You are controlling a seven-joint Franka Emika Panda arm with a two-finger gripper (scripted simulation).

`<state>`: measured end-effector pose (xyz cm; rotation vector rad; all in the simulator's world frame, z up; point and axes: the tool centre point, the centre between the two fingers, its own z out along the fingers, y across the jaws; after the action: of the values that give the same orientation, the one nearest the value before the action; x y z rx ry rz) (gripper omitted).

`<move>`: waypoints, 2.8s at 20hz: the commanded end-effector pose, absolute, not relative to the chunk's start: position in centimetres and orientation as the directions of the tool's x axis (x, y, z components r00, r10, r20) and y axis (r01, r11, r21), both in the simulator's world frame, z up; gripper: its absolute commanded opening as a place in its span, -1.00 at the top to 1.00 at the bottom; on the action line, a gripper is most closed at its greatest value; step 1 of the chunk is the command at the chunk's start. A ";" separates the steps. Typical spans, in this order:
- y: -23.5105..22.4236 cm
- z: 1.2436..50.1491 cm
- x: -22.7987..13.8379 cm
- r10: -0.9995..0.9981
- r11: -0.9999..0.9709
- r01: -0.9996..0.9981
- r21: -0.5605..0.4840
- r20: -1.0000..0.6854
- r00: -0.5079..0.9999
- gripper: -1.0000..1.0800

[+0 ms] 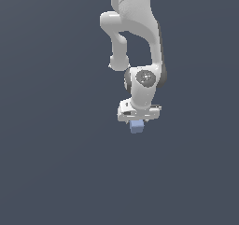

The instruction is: Pick up the object and move it to a goal position.

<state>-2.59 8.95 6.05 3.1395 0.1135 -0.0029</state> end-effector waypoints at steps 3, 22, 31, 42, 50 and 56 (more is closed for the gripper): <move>9.0 5.5 -2.5 0.072 -0.997 0.072 0.000 0.000 0.997 -0.92; 7.7 7.2 -1.6 0.073 -0.997 0.073 0.000 0.000 0.997 1.00; 3.5 12.5 1.5 0.073 -0.997 0.073 -0.001 0.000 0.997 1.00; -3.1 20.7 6.3 0.073 -0.997 0.073 -0.001 0.000 0.997 1.00; -6.7 25.1 9.1 0.073 -0.997 0.073 -0.001 0.000 0.997 1.00; -8.7 27.6 10.8 0.073 -0.997 0.073 0.000 0.000 0.997 1.00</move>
<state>10.42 -8.26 27.00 3.1399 0.1143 0.0003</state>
